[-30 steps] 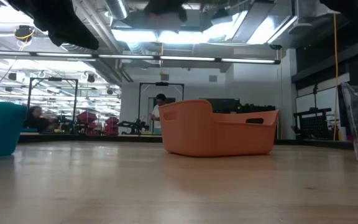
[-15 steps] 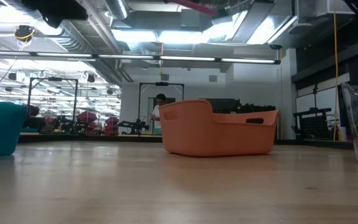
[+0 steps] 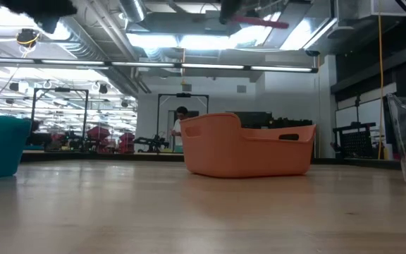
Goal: Sort silverware by color (type)
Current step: Put the pink fork into the orange bin
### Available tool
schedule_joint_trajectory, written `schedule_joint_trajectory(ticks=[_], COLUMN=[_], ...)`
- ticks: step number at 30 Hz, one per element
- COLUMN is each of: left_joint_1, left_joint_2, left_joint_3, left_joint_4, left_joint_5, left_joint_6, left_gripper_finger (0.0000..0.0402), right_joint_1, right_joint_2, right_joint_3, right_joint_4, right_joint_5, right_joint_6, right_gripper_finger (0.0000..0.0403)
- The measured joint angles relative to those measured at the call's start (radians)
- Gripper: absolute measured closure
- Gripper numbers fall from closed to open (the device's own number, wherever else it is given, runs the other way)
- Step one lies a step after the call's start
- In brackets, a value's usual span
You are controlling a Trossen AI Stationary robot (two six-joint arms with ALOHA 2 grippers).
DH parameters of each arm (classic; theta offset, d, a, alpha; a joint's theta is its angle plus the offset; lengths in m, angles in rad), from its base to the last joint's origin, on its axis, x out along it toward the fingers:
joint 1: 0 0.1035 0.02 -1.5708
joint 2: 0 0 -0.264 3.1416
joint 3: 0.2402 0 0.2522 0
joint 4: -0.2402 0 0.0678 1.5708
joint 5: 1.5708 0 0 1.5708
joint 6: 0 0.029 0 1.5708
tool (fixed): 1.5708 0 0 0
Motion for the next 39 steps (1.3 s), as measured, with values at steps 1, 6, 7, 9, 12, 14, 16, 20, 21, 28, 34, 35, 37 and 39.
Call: schedule_joint_trajectory(ticks=[1, 6, 7, 9, 12, 14, 16, 20, 21, 28, 34, 35, 37, 39], left_joint_1=[0.000, 0.000, 0.000, 0.000, 0.000, 0.000, 0.000, 0.025, 0.035, 0.117, 0.186, 0.196, 0.213, 0.228], left_joint_2=[-0.027, -0.151, -0.172, -0.209, -0.256, -0.281, -0.301, -0.300, -0.300, -0.300, -0.301, -0.300, -0.300, -0.300], left_joint_3=[-0.031, -0.174, -0.198, -0.242, -0.280, -0.295, -0.308, -0.311, -0.311, -0.364, -0.410, -0.414, -0.417, -0.419], left_joint_4=[0.011, 0.144, 0.169, 0.204, 0.212, 0.213, 0.216, 0.219, 0.219, 0.375, 0.456, 0.456, 0.454, 0.455], left_joint_5=[0.000, 0.000, 0.001, 0.001, -0.001, -0.008, -0.011, -0.025, -0.027, 0.086, 0.165, 0.172, 0.191, 0.215], left_joint_6=[-0.013, -0.023, -0.023, -0.019, -0.016, 0.003, 0.037, 0.076, 0.084, 0.145, 0.175, 0.175, 0.190, 0.206], left_gripper_finger=[0.0332, 0.0332, 0.0332, 0.0332, 0.0332, 0.0332, 0.0332, 0.0332, 0.0332, 0.0332, 0.0332, 0.0332, 0.0332, 0.0332], right_joint_1=[-0.001, -0.002, -0.003, -0.003, -0.003, -0.003, -0.003, -0.003, -0.003, -0.006, -0.035, -0.043, -0.060, -0.077], right_joint_2=[0.000, 0.002, 0.002, 0.002, 0.002, 0.002, 0.002, 0.000, 0.000, 0.000, 0.001, 0.001, 0.001, 0.001], right_joint_3=[-0.017, -0.115, -0.134, -0.173, -0.220, -0.252, -0.282, -0.317, -0.327, -0.366, -0.390, -0.398, -0.417, -0.437], right_joint_4=[-0.007, 0.004, 0.005, 0.012, 0.020, 0.033, 0.051, 0.066, 0.073, 0.073, 0.077, 0.076, 0.076, 0.077], right_joint_5=[0.000, 0.000, 0.000, 0.000, 0.000, 0.000, -0.005, -0.008, -0.008, -0.001, 0.011, 0.015, 0.025, 0.029], right_joint_6=[0.000, -0.026, -0.028, -0.028, -0.031, -0.031, -0.031, -0.032, -0.032, -0.044, -0.061, -0.061, -0.061, -0.063], right_gripper_finger=[0.0400, 0.0400, 0.0400, 0.0401, 0.0401, 0.0400, 0.0401, 0.0401, 0.0401, 0.0401, 0.0400, 0.0400, 0.0400, 0.0400])
